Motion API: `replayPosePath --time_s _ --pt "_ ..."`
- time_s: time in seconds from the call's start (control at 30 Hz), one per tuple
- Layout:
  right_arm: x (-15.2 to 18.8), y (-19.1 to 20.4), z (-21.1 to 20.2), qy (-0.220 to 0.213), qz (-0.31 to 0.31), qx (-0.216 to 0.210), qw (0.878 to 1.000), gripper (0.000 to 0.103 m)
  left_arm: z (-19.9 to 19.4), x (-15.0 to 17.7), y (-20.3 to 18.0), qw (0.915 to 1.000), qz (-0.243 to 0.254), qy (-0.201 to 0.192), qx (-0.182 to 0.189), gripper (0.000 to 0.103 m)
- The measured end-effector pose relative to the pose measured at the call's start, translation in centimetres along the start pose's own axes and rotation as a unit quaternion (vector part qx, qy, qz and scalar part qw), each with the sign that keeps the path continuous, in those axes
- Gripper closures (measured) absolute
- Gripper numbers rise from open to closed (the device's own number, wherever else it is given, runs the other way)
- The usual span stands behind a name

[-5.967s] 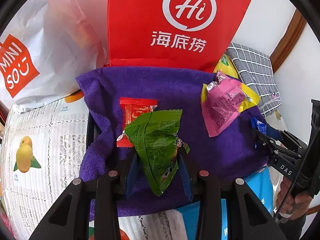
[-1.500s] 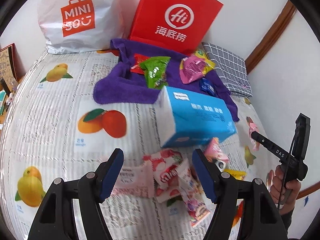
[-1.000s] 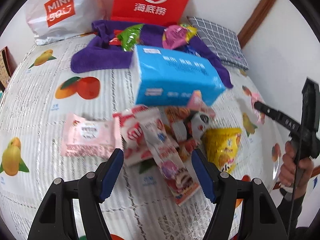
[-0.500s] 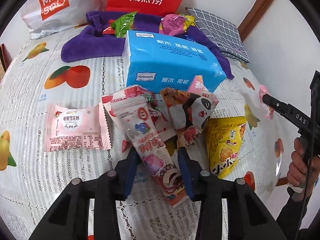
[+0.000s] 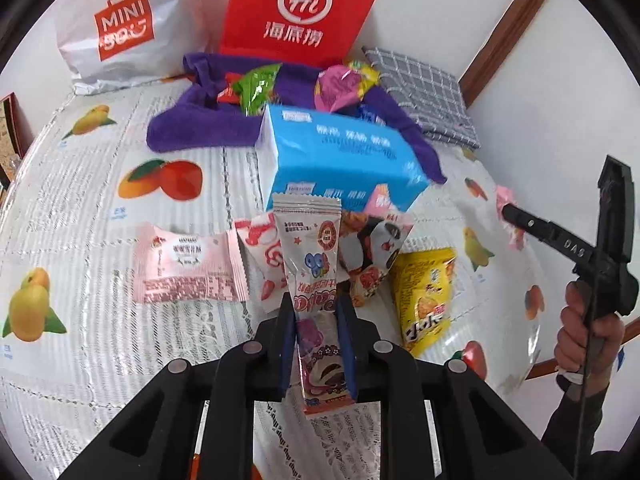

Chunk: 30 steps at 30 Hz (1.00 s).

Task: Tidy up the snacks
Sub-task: 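Grasp the white-and-pink candy stick with the left tool while the right tool holds the pink snack, then carry the candy stick in the left tool while the right tool carries the pink snack to the towel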

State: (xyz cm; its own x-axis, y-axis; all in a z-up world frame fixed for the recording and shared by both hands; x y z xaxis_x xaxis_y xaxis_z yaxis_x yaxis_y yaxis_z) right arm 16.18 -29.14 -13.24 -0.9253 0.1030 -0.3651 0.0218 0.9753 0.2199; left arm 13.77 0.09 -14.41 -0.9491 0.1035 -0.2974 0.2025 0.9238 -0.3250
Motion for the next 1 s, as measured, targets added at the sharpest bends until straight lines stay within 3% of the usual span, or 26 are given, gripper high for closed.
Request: replayPosePath --time_s 0.5,1.0 --pt "-0.5 3.5 -1.9 -0.017 -0.034 -0.007 0.999 0.068 -3.4 -2.5 -0.4 0.9992 0.013 -0.037 0.002 0.084" --pt "-4.5 5.2 -1.0 -0.022 -0.049 -0.010 0.999 0.068 -4.0 -7.1 0.3 0.9988 0.018 -0.046 0.004 0.084"
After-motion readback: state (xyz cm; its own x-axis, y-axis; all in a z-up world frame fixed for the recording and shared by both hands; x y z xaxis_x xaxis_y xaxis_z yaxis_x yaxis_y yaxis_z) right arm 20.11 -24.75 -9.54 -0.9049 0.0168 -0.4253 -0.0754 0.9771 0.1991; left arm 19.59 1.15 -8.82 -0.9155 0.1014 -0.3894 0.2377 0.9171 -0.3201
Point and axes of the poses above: each gripper's, at about its wrist camera, not at the fingertips, and z roughly the way its jaws point, y to its left, x to its underside, the point moved 3 cm from there along z, roughly the way its jaws point, and after that the axes turned 13 degrees about y, right-handed, at the moved point
